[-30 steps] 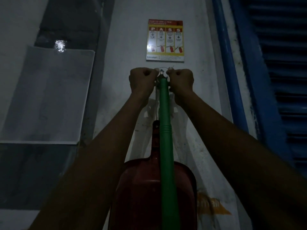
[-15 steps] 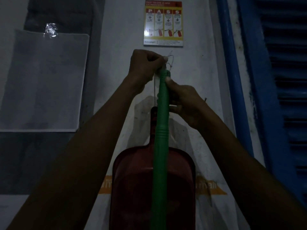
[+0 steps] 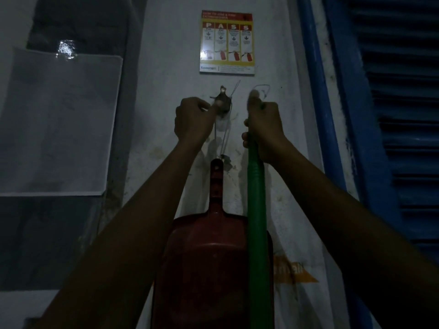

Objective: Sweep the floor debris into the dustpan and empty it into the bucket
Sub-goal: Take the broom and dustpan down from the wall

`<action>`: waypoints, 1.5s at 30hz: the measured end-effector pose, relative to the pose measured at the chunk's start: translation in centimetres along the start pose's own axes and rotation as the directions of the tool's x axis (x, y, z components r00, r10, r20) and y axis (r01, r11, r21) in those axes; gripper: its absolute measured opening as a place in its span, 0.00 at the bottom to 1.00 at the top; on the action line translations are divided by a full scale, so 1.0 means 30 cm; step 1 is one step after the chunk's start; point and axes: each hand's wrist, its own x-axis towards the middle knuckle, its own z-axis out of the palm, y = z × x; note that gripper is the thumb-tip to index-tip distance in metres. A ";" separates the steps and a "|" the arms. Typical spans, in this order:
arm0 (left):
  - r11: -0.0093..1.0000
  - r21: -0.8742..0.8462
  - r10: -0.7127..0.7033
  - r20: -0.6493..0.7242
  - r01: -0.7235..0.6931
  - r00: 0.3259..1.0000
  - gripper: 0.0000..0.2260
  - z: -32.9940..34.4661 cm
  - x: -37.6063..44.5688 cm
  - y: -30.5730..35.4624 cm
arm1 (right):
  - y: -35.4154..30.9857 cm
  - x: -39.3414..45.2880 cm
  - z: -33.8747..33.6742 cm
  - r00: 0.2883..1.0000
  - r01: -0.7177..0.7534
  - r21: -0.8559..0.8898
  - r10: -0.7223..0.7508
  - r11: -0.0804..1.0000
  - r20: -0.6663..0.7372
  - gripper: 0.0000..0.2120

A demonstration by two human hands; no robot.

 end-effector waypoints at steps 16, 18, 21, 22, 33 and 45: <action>0.991 -0.097 0.090 0.003 -0.089 0.996 0.10 -0.019 0.099 0.063 | -0.043 0.166 0.047 0.995 0.016 -0.140 -0.002 0.990 0.101 0.27; 0.986 -0.128 0.112 0.043 -0.106 0.993 0.09 -0.018 0.122 0.083 | -0.050 0.168 0.053 0.995 0.006 -0.105 0.004 0.994 0.100 0.26; 0.977 -0.175 0.133 0.073 -0.119 0.988 0.07 -0.009 0.139 0.105 | -0.063 0.178 0.064 1.000 0.007 -0.116 -0.006 0.993 0.007 0.23; 0.974 -0.195 0.134 0.086 -0.115 0.987 0.06 -0.008 0.138 0.109 | -0.067 0.180 0.068 1.000 0.019 -0.113 -0.021 0.993 -0.020 0.22; 0.935 -0.355 0.088 0.180 -0.019 0.980 0.04 -0.089 0.084 0.069 | -0.121 0.168 0.088 0.994 0.067 -0.122 -0.077 0.990 -0.077 0.14; 0.871 -0.364 -0.020 0.646 0.331 0.763 0.17 -0.267 -0.465 -0.094 | -0.019 -0.307 -0.036 1.000 -0.003 -0.223 0.003 0.975 -0.003 0.21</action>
